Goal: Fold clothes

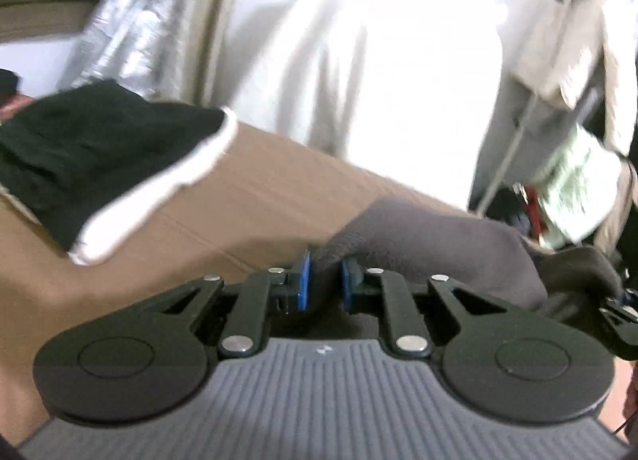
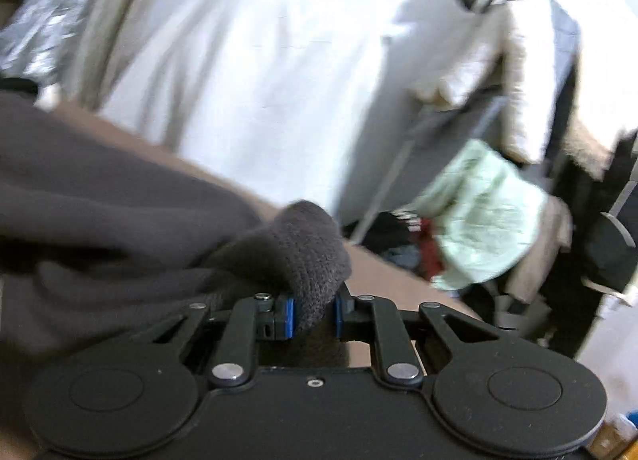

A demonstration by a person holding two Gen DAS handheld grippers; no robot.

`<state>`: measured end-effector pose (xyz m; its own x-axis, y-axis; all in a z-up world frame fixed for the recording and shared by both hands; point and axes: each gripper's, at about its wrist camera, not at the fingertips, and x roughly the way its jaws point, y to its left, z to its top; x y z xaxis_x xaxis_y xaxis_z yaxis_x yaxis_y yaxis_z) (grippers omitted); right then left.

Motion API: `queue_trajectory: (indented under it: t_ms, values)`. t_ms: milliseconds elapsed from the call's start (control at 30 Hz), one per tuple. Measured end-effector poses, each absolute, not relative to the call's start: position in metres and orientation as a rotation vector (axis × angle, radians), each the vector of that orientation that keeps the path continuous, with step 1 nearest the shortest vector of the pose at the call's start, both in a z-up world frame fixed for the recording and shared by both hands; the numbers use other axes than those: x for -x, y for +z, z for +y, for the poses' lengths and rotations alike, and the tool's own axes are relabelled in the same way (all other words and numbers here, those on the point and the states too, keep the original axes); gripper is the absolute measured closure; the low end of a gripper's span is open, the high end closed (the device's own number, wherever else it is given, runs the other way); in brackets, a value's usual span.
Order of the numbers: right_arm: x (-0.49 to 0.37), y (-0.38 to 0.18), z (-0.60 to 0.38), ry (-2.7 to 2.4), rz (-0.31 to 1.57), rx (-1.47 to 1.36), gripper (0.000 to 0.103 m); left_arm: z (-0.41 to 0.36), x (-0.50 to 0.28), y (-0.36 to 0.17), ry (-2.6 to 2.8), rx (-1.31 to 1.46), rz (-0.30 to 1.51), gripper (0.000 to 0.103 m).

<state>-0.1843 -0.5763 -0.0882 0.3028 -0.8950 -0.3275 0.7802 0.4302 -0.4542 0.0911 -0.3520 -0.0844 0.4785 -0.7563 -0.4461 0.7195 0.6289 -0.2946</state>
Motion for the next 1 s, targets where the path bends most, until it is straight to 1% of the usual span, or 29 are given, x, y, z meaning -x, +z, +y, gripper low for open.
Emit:
queue_trajectory:
  t_ms: [33, 67, 133, 200, 333, 400, 433, 500, 567, 633, 667, 700, 733, 767, 833, 900, 933, 967, 1000]
  values:
    - [0.188, -0.088, -0.579, -1.178, 0.581, 0.28, 0.084, -0.348, -0.092, -0.087, -0.88, 0.043, 0.6, 0.098]
    - [0.175, -0.092, -0.584, -1.238, 0.581, 0.35, 0.083, -0.345, -0.093, -0.093, -0.863, 0.02, 0.634, 0.098]
    - [0.174, -0.098, -0.606, -1.257, 0.655, 0.342, 0.08, -0.34, -0.097, -0.11, -0.856, 0.033, 0.71, 0.098]
    - [0.181, -0.103, -0.641, -1.206, 0.68, 0.12, 0.08, -0.34, -0.103, -0.126, -0.86, 0.049, 0.781, 0.098]
    - [0.221, -0.123, -0.694, -1.168, 0.656, -0.413, 0.078, -0.352, -0.097, -0.134, -0.825, -0.033, 0.76, 0.098]
    - [0.231, -0.127, -0.702, -1.15, 0.635, -0.472, 0.078, -0.357, -0.093, -0.133, -0.796, -0.078, 0.709, 0.098]
    - [0.236, -0.129, -0.705, -1.14, 0.624, -0.498, 0.078, -0.361, -0.092, -0.134, -0.775, -0.113, 0.688, 0.095]
    - [0.228, -0.142, -0.711, -1.087, 0.719, -0.45, 0.078, -0.367, -0.089, -0.139, -0.746, -0.176, 0.669, 0.094]
    - [0.223, -0.151, -0.712, -1.111, 0.738, -0.465, 0.07, -0.369, -0.093, -0.15, -0.765, -0.181, 0.69, 0.096]
    - [0.217, -0.152, -0.711, -1.122, 0.738, -0.458, 0.066, -0.37, -0.1, -0.154, -0.808, -0.165, 0.724, 0.097]
    - [0.215, -0.152, -0.708, -1.143, 0.747, -0.404, 0.061, -0.373, -0.104, -0.157, -0.84, -0.17, 0.744, 0.097]
    - [0.214, -0.152, -0.706, -1.164, 0.757, -0.346, 0.042, -0.375, -0.107, -0.161, -0.863, -0.173, 0.772, 0.097]
    - [0.213, -0.151, -0.703, -1.185, 0.766, -0.287, 0.018, -0.376, -0.11, -0.165, -0.862, -0.159, 0.799, 0.097]
    - [0.208, -0.152, -0.701, -1.232, 0.79, -0.223, 0.013, -0.376, -0.113, -0.169, -0.856, -0.133, 0.822, 0.097]
    - [0.214, -0.153, -0.696, -1.265, 0.803, -0.229, 0.014, -0.375, -0.117, -0.177, -0.857, -0.086, 0.856, 0.095]
    - [0.226, -0.138, -0.686, -1.215, 0.743, -0.311, 0.014, -0.374, -0.121, -0.182, -0.842, -0.07, 0.871, 0.093]
    - [0.232, -0.128, -0.677, -1.18, 0.701, -0.346, 0.014, -0.373, -0.123, -0.185, -0.833, -0.065, 0.877, 0.085]
    - [0.238, -0.118, -0.668, -1.144, 0.658, -0.38, 0.014, -0.373, -0.125, -0.187, -0.824, -0.06, 0.884, 0.08]
    - [0.241, -0.112, -0.656, -1.07, 0.626, -0.41, 0.014, -0.372, -0.127, -0.189, -0.822, -0.05, 0.889, 0.072]
